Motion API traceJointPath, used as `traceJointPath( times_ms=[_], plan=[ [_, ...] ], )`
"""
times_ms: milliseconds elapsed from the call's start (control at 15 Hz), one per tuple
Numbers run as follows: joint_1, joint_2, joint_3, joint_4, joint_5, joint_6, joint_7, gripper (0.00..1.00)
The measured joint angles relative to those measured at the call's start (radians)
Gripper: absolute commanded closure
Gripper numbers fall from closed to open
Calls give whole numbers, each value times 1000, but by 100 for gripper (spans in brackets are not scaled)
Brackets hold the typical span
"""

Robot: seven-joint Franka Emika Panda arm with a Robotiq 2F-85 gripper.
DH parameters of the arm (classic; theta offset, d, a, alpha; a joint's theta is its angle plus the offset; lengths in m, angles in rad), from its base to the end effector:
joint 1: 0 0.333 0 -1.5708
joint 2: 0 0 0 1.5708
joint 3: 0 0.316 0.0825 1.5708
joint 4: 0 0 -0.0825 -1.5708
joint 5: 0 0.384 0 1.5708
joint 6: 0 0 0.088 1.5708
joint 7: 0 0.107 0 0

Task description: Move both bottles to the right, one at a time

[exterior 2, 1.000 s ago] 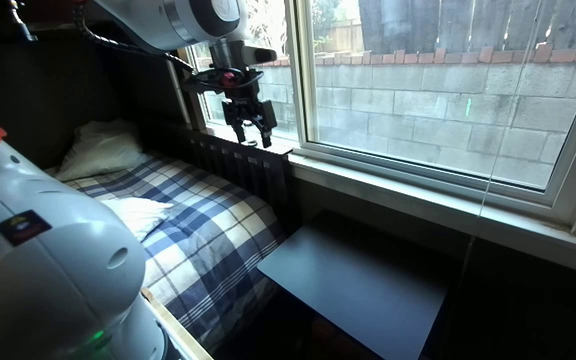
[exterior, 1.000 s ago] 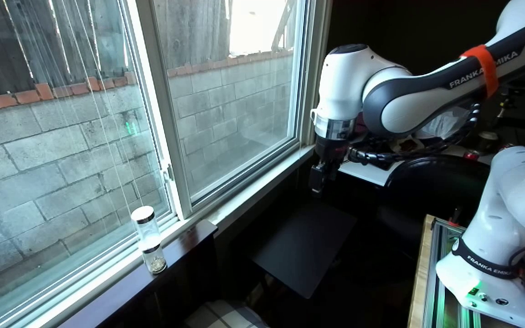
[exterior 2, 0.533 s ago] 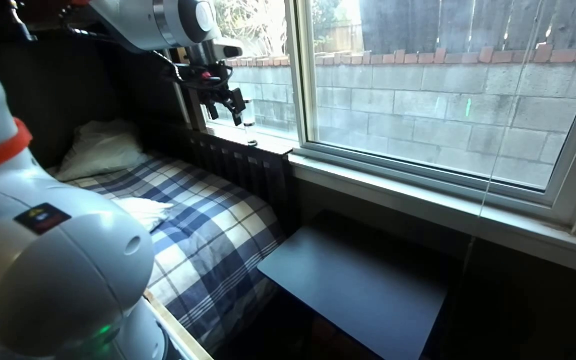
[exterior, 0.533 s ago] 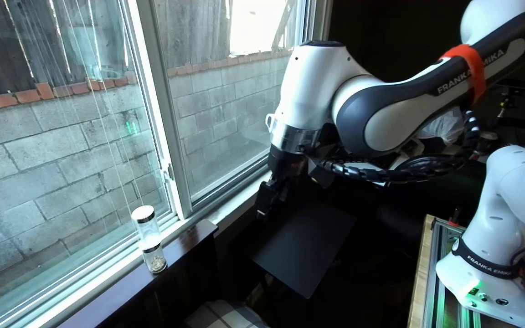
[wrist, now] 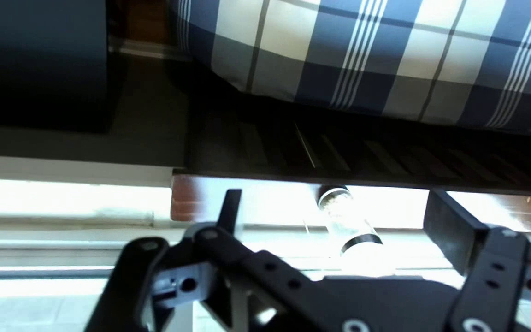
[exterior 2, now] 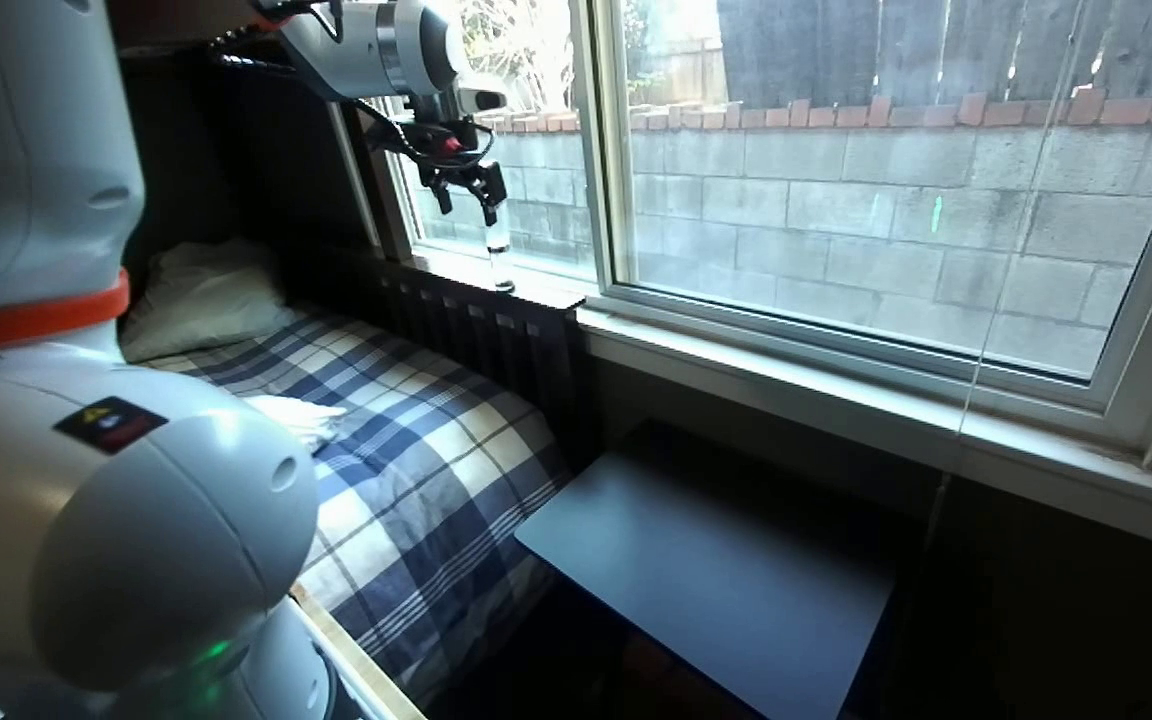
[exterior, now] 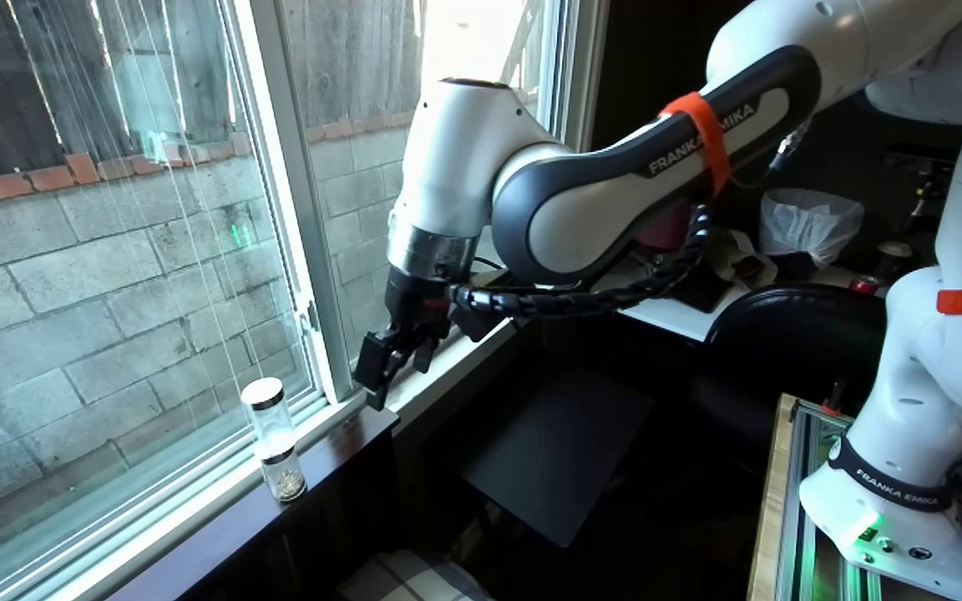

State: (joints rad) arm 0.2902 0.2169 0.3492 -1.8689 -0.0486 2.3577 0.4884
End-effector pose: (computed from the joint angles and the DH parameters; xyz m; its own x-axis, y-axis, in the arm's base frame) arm 0.5178 0.3689 0.4349 0.9623 0.1383 0.2343 0.1784 -0.9709 -0.1597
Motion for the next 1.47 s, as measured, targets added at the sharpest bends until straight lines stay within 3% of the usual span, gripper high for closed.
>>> traceJointPath(
  times_ms=[600,1467],
  plan=[
    [193,262,-132,355,-131,-1,11,0],
    [363,466,-328,625,-225,-11,183,0]
  ],
)
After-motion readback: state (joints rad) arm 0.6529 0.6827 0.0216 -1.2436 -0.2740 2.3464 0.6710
